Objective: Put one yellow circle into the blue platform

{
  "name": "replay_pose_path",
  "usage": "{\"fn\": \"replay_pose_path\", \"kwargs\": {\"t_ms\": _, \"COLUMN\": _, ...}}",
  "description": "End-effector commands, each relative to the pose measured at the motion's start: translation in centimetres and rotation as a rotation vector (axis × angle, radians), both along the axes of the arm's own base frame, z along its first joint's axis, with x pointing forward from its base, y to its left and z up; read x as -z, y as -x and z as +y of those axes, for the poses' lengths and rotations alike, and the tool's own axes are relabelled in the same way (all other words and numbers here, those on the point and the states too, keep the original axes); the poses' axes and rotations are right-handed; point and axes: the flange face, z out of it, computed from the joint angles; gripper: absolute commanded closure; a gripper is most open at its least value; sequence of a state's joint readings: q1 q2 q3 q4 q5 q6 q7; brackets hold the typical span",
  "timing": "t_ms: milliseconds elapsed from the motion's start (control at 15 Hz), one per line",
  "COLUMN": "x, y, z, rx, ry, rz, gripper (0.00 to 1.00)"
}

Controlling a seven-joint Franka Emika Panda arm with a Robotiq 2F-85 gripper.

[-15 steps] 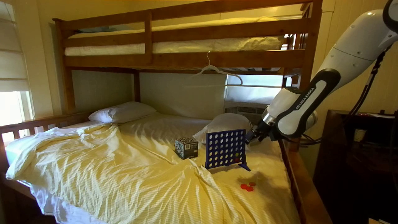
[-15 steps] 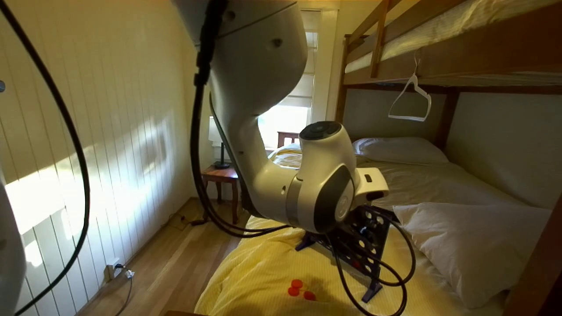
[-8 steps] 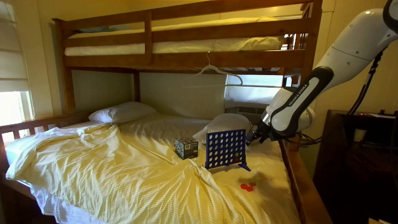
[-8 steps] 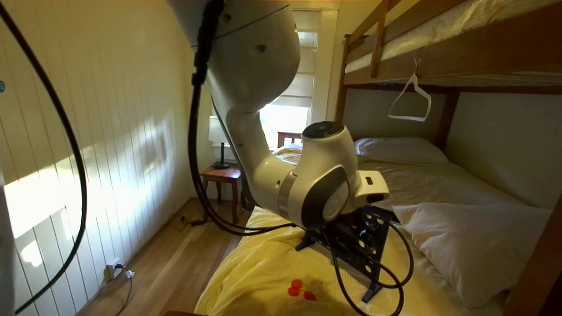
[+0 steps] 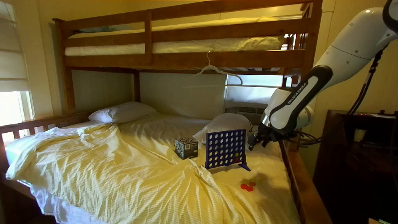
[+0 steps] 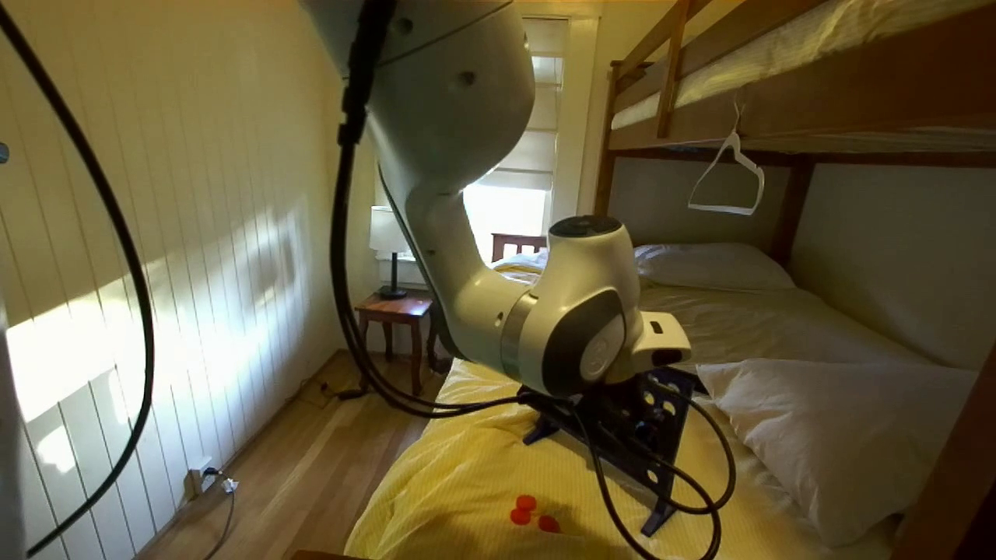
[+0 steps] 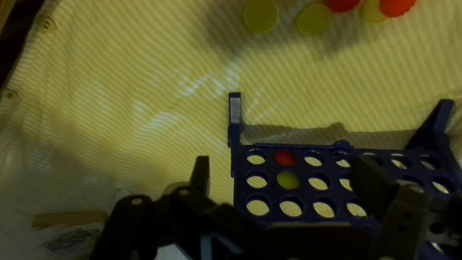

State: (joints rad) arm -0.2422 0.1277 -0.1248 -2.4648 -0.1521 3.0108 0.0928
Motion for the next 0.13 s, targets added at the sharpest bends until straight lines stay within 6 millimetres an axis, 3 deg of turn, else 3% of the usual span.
{"fn": "replay_pose_path", "kwargs": {"t_ms": 0, "x": 0.22, "y": -0.26, "z": 0.39, "rx": -0.021, "ry": 0.012, "rz": 0.067, "gripper": 0.00}}
{"fn": "replay_pose_path", "kwargs": {"t_ms": 67, "x": 0.26, "y": 0.02, "z": 0.06, "rx": -0.015, "ry": 0.003, "rz": 0.037, "gripper": 0.00}}
